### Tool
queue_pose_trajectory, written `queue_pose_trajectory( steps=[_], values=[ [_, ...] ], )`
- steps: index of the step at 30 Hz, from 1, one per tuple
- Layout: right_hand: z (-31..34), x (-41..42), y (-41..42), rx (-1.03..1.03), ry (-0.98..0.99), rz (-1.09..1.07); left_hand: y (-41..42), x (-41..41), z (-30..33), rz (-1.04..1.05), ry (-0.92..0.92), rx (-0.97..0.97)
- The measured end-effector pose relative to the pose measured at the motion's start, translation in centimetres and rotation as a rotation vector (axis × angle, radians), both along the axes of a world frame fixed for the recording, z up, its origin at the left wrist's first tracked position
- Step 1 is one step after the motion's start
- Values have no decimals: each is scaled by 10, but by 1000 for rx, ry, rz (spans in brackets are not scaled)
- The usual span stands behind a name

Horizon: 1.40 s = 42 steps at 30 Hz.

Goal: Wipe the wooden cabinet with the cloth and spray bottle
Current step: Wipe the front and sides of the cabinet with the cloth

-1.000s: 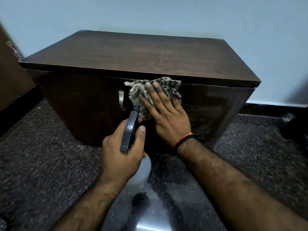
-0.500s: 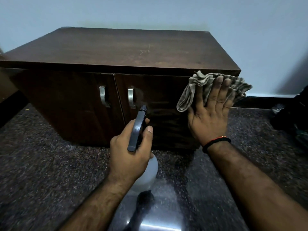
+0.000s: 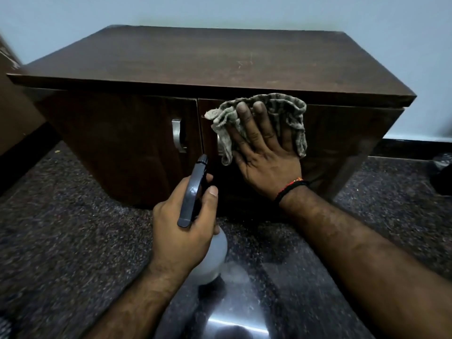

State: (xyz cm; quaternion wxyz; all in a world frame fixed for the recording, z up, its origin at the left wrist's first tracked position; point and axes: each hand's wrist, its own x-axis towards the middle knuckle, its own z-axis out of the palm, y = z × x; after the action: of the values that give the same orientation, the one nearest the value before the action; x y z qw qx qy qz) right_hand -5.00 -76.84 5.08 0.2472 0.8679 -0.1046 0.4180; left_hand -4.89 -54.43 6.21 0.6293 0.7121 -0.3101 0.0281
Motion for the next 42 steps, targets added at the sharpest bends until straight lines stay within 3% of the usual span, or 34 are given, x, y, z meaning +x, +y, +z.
queue_pose_trajectory(
  steps=[9,24,34,42],
  values=[
    [-49,-31,-17,-47,114,64,-19,-8,-24,-7,25,27],
    [-31,-80,-80,199,-276,-111,-110,-52,-35,-163,22,-12],
    [-141,-88,-75,328,-196,-18,-102,-48,-77,-91,106,38],
    [-196,-96,-78,251,-97,-38,-110,-42,-94,-74,121,66]
  ],
)
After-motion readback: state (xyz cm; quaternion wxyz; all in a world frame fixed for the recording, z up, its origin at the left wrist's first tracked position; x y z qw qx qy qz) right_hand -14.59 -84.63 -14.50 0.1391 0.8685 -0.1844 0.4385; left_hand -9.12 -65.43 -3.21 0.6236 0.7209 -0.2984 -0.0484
